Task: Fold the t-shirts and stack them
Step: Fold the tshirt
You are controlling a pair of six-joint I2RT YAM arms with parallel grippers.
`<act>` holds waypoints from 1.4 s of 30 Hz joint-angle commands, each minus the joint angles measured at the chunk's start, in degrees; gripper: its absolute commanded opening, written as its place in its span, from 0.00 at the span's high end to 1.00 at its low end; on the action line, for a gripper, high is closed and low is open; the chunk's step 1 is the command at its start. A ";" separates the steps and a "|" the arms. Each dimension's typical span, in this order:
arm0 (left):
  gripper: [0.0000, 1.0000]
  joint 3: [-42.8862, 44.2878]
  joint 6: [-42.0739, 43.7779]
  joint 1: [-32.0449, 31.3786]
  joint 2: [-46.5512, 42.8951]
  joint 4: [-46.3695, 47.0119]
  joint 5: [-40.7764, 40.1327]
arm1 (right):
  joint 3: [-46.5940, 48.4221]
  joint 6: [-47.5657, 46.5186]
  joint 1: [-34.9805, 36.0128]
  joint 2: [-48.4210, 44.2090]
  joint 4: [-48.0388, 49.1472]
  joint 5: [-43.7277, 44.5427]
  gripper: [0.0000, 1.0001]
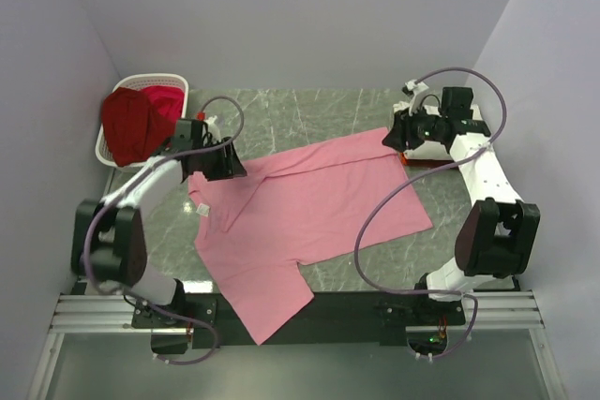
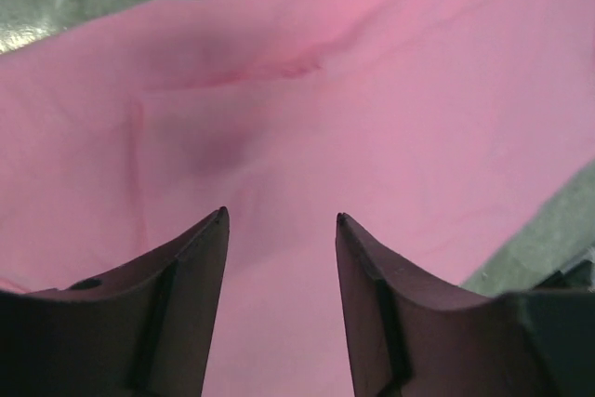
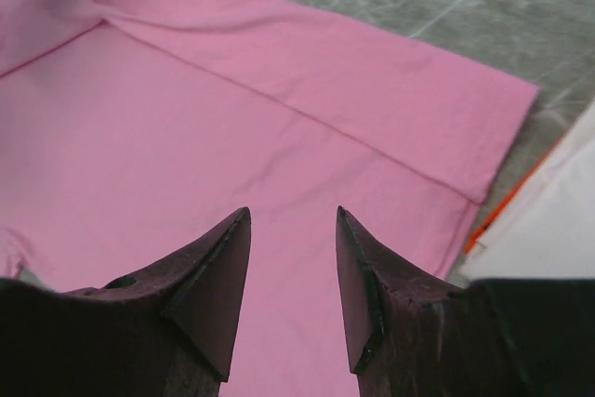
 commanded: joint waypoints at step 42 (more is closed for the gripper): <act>0.95 14.39 8.77 -1.00 20.40 -6.60 -3.10 | -6.87 -1.17 2.13 -7.69 -3.91 -5.97 0.50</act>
